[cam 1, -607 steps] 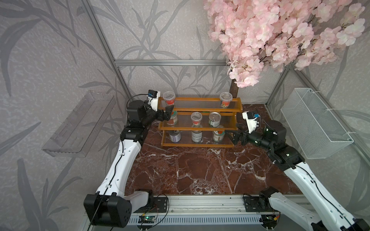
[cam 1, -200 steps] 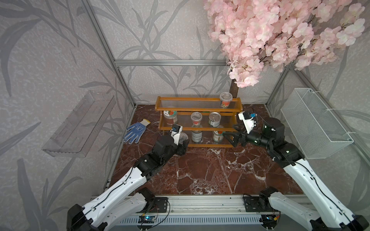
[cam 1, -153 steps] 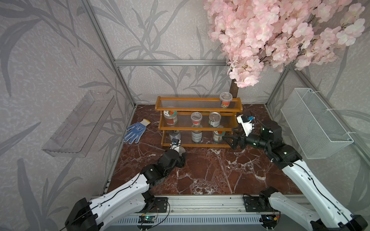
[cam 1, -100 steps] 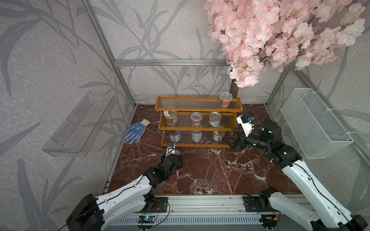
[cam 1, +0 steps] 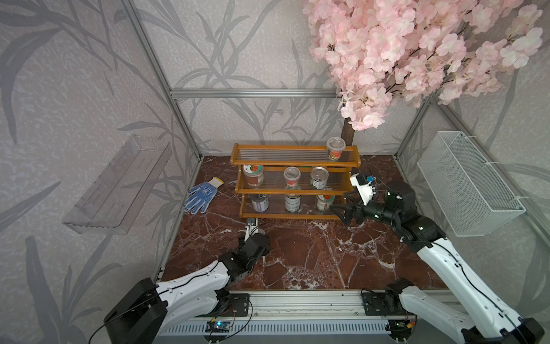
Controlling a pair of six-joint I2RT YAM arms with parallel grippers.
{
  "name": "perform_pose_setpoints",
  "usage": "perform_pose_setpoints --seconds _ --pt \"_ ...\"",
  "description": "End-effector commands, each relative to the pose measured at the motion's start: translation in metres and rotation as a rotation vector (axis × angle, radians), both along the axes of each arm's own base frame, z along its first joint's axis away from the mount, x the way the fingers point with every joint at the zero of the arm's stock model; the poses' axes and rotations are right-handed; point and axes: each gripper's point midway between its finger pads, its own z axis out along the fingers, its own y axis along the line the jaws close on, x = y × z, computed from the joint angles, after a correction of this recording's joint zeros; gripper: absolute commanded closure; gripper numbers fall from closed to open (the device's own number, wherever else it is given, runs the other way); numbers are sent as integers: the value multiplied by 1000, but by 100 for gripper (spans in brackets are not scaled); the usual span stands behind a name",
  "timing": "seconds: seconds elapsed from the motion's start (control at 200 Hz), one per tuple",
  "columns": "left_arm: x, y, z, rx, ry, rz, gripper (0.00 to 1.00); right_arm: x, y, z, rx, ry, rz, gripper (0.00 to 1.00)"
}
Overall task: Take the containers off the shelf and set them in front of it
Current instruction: Place the container at the center of the board.
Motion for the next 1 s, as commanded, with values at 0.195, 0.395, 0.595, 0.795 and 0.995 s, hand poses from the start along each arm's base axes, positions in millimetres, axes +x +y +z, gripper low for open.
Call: perform_pose_setpoints --seconds 0.195,0.395,0.595,0.795,0.995 --pt "0 -5 0 -23 -4 -13 15 3 0 -2 -6 -23 1 1" --pt "0 -5 2 -22 -10 -15 13 4 -1 -3 -9 -23 -7 1" --pt "6 -3 10 -17 -54 -6 18 6 -3 -6 -20 -28 -18 1" --pt "9 -4 9 -5 -51 6 24 8 -3 -7 -19 -34 -29 1" --pt "14 -2 10 13 -67 25 25 9 -4 -9 -25 -35 -35 1"
